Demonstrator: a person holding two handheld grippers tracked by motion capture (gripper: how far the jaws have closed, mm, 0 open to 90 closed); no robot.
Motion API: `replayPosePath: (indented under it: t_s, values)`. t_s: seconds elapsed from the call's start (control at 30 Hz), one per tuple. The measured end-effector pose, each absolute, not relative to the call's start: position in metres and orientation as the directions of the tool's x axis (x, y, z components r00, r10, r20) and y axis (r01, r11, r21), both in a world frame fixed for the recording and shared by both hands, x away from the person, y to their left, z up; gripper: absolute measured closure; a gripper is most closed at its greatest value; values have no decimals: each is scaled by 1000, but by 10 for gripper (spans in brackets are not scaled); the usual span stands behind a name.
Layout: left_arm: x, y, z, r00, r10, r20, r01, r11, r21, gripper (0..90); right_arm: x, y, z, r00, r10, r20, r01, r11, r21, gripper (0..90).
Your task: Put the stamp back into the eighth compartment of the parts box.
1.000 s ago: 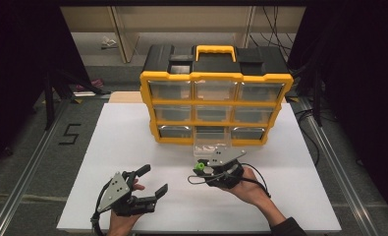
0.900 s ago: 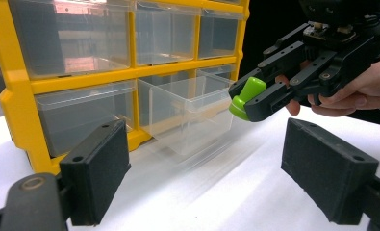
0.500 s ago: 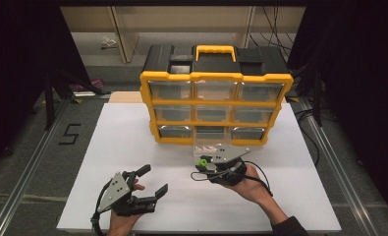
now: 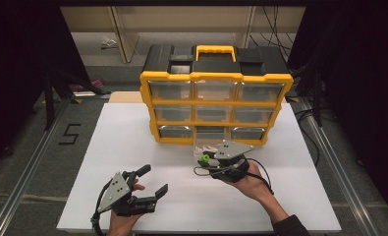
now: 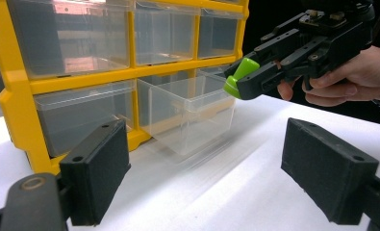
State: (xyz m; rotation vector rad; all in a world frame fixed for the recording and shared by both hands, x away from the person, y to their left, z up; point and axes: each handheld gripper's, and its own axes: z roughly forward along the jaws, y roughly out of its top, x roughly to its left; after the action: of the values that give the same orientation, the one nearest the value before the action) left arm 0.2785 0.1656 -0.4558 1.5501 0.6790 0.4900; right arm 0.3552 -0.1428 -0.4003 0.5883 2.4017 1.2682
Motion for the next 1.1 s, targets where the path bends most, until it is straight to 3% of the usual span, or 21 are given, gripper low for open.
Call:
replayPosePath:
  t_s: [1.1]
  values:
    - [278,166,-456,730,678,-85,130,-15,991,165,377,-156,-399,-785,611,-100,230,439,869,646]
